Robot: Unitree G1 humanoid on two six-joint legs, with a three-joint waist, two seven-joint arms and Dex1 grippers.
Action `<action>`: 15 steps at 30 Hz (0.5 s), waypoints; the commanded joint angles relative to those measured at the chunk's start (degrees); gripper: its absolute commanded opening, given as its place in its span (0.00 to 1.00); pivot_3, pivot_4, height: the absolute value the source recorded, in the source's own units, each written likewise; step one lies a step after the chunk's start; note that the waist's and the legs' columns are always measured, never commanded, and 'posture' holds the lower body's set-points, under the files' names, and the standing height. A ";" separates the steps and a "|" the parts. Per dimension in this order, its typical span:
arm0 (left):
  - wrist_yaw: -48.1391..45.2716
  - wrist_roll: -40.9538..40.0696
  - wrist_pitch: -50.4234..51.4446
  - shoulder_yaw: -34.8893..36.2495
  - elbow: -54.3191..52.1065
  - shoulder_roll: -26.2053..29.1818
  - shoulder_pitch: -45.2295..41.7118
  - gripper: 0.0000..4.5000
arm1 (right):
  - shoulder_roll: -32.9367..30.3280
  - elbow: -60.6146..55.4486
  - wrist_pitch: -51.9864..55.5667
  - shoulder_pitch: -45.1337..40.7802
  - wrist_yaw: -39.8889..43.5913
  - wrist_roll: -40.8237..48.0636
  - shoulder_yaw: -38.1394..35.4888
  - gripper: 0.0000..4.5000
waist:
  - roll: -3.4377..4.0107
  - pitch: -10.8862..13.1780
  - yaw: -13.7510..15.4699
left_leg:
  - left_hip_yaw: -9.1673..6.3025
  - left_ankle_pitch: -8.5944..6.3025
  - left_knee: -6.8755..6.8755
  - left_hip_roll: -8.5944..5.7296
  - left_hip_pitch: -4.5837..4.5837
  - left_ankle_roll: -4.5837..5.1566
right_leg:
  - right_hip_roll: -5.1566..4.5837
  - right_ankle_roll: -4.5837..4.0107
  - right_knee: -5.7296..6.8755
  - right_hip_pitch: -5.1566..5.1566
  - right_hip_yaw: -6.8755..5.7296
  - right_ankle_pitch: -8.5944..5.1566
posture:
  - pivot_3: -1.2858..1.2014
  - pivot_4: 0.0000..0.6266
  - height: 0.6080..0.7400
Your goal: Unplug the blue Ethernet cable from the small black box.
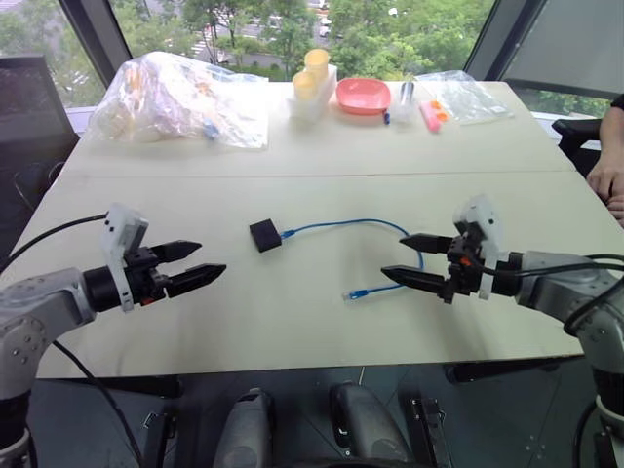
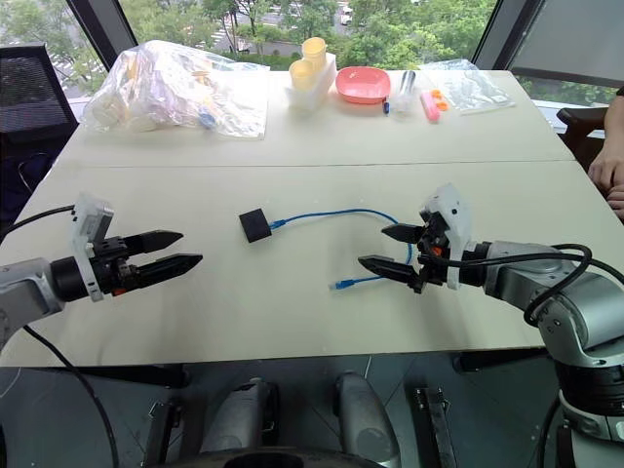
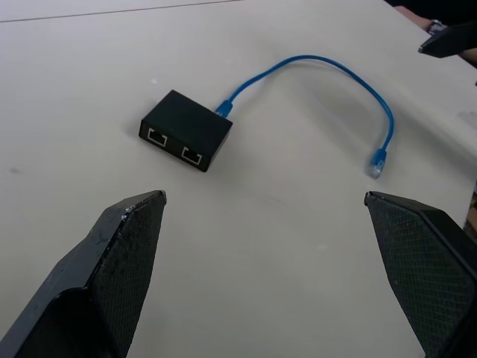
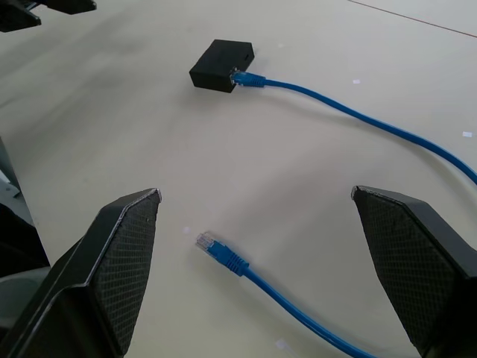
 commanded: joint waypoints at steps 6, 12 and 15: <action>-0.80 2.07 -3.16 -1.40 0.35 -0.51 -1.14 0.99 | 0.49 -1.68 -1.03 -0.93 -0.59 -0.10 0.15 0.96 | 0.00 0.00 -0.08 | 0.00 0.00 -0.01 0.02 0.00 0.00 | 0.00 0.00 0.00 0.00 0.00 0.00 | 0.52 0.24 1.00; -0.92 1.96 -2.85 -1.30 1.09 -0.44 -1.28 0.99 | 0.76 -1.72 -1.67 -0.57 -0.74 -0.53 0.70 0.96 | 0.00 0.00 -0.04 | 0.00 0.00 0.00 0.02 0.00 0.00 | 0.00 0.00 0.00 0.00 0.00 0.00 | 0.52 0.24 1.00; -0.99 2.39 -3.04 -1.62 1.66 -0.24 -1.78 0.99 | 1.00 -1.57 -2.04 -0.65 -0.76 -0.81 1.07 0.96 | 0.00 0.00 -0.04 | 0.00 0.00 0.00 0.02 0.00 0.00 | 0.00 0.00 0.00 0.00 0.00 0.00 | 0.52 0.24 1.00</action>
